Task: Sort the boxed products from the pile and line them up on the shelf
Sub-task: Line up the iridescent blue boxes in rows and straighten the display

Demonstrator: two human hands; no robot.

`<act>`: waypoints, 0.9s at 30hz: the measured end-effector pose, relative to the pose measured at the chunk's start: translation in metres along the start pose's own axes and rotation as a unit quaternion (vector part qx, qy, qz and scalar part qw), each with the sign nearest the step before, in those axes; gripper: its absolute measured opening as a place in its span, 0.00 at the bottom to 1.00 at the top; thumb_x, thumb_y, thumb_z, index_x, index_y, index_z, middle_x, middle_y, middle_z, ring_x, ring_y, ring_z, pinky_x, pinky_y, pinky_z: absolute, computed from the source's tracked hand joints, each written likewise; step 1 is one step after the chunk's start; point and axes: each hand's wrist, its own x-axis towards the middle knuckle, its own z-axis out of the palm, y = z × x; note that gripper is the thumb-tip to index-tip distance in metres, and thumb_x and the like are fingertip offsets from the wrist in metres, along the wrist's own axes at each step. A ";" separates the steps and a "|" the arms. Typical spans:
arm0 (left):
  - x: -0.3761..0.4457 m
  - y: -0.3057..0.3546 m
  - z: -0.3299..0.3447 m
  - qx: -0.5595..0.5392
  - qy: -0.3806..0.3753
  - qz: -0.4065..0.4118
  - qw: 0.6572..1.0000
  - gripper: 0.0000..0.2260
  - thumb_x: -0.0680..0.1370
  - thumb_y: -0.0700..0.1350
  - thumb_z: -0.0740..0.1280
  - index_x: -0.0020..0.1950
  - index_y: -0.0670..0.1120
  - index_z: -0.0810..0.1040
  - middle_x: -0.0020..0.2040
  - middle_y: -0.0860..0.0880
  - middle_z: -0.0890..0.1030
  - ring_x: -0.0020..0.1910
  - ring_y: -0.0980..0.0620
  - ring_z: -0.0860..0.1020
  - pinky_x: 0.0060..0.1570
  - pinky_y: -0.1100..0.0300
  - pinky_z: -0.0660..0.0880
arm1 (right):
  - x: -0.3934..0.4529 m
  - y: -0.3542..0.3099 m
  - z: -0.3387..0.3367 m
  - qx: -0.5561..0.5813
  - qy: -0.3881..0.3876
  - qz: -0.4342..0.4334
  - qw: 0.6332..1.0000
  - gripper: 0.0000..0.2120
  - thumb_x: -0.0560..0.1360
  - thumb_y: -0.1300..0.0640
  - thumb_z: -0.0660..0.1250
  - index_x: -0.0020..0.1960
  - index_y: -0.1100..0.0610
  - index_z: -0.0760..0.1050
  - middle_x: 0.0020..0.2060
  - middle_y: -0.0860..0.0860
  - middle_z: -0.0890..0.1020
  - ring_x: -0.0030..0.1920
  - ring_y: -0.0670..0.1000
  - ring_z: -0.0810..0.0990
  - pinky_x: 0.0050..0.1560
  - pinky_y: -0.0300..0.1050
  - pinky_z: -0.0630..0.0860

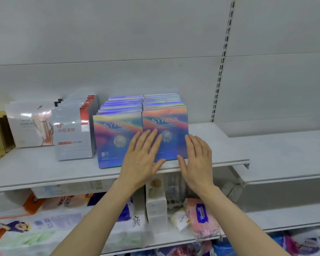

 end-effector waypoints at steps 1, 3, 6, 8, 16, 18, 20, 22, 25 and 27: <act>0.006 0.011 0.000 -0.011 0.003 0.011 1.000 0.30 0.79 0.60 0.60 0.75 0.41 0.68 0.74 0.41 0.69 0.72 0.41 0.68 0.72 0.43 0.61 | -0.003 0.010 -0.005 -0.004 0.015 0.001 1.000 0.27 0.78 0.50 0.62 0.71 0.65 0.68 0.68 0.59 0.73 0.69 0.58 0.68 0.69 0.58 0.65; 0.018 0.036 0.001 -0.034 0.004 0.020 0.999 0.28 0.80 0.58 0.59 0.73 0.41 0.71 0.71 0.42 0.72 0.70 0.41 0.71 0.71 0.45 0.63 | -0.010 0.033 -0.018 -0.016 0.035 0.004 0.999 0.25 0.77 0.53 0.65 0.70 0.65 0.70 0.66 0.59 0.75 0.67 0.59 0.71 0.67 0.59 0.68; 0.038 0.076 0.004 -0.061 -0.012 0.027 0.998 0.26 0.79 0.57 0.58 0.71 0.42 0.73 0.69 0.42 0.74 0.67 0.41 0.73 0.69 0.46 0.63 | -0.020 0.071 -0.041 -0.033 0.047 0.020 0.998 0.24 0.76 0.54 0.65 0.69 0.65 0.71 0.64 0.59 0.76 0.65 0.59 0.71 0.65 0.59 0.69; 0.054 0.104 0.006 -0.076 -0.023 0.032 0.996 0.26 0.79 0.57 0.58 0.70 0.42 0.74 0.68 0.42 0.76 0.65 0.41 0.75 0.67 0.47 0.65 | -0.026 0.100 -0.057 -0.045 0.050 0.032 0.997 0.25 0.75 0.54 0.66 0.68 0.65 0.71 0.64 0.59 0.76 0.65 0.58 0.71 0.65 0.58 0.69; 0.129 0.242 0.022 -0.157 -0.034 0.073 0.984 0.21 0.78 0.52 0.58 0.63 0.43 0.79 0.57 0.45 0.82 0.52 0.44 0.80 0.51 0.51 0.76 | -0.058 0.237 -0.125 -0.116 0.046 0.090 0.988 0.22 0.75 0.55 0.61 0.66 0.63 0.74 0.60 0.57 0.79 0.59 0.57 0.75 0.61 0.52 0.70; 0.147 0.282 0.032 -0.186 -0.029 0.084 0.979 0.19 0.78 0.51 0.58 0.62 0.43 0.79 0.56 0.46 0.82 0.50 0.44 0.80 0.49 0.51 0.76 | -0.068 0.274 -0.146 -0.138 0.047 0.108 0.984 0.22 0.73 0.56 0.62 0.65 0.63 0.74 0.58 0.57 0.80 0.58 0.57 0.76 0.59 0.52 0.72; 0.165 0.324 0.041 -0.209 -0.029 0.096 0.973 0.18 0.77 0.50 0.58 0.61 0.44 0.80 0.55 0.46 0.82 0.49 0.43 0.80 0.48 0.51 0.76 | -0.080 0.311 -0.169 -0.159 0.046 0.130 0.978 0.23 0.72 0.59 0.67 0.65 0.63 0.74 0.57 0.57 0.80 0.57 0.57 0.76 0.57 0.53 0.73; 0.182 0.368 0.048 -0.232 -0.032 0.104 0.967 0.18 0.77 0.50 0.58 0.59 0.44 0.80 0.54 0.47 0.82 0.47 0.43 0.80 0.46 0.52 0.76 | -0.093 0.345 -0.193 -0.186 0.035 0.150 0.970 0.25 0.70 0.61 0.71 0.66 0.63 0.74 0.57 0.57 0.80 0.56 0.57 0.77 0.56 0.53 0.74; 0.207 0.430 0.051 -0.257 -0.053 0.112 0.958 0.18 0.76 0.50 0.57 0.56 0.46 0.81 0.51 0.48 0.83 0.44 0.44 0.80 0.44 0.53 0.77 | -0.109 0.392 -0.227 -0.218 0.026 0.180 0.959 0.26 0.69 0.62 0.73 0.66 0.63 0.74 0.57 0.57 0.80 0.56 0.57 0.78 0.56 0.52 0.74; 0.224 0.466 0.053 -0.264 -0.071 0.127 0.954 0.18 0.75 0.51 0.56 0.55 0.47 0.81 0.50 0.50 0.83 0.43 0.45 0.81 0.43 0.54 0.77 | -0.118 0.420 -0.244 -0.229 0.029 0.208 0.951 0.26 0.69 0.62 0.73 0.66 0.63 0.74 0.57 0.56 0.80 0.56 0.57 0.78 0.56 0.52 0.74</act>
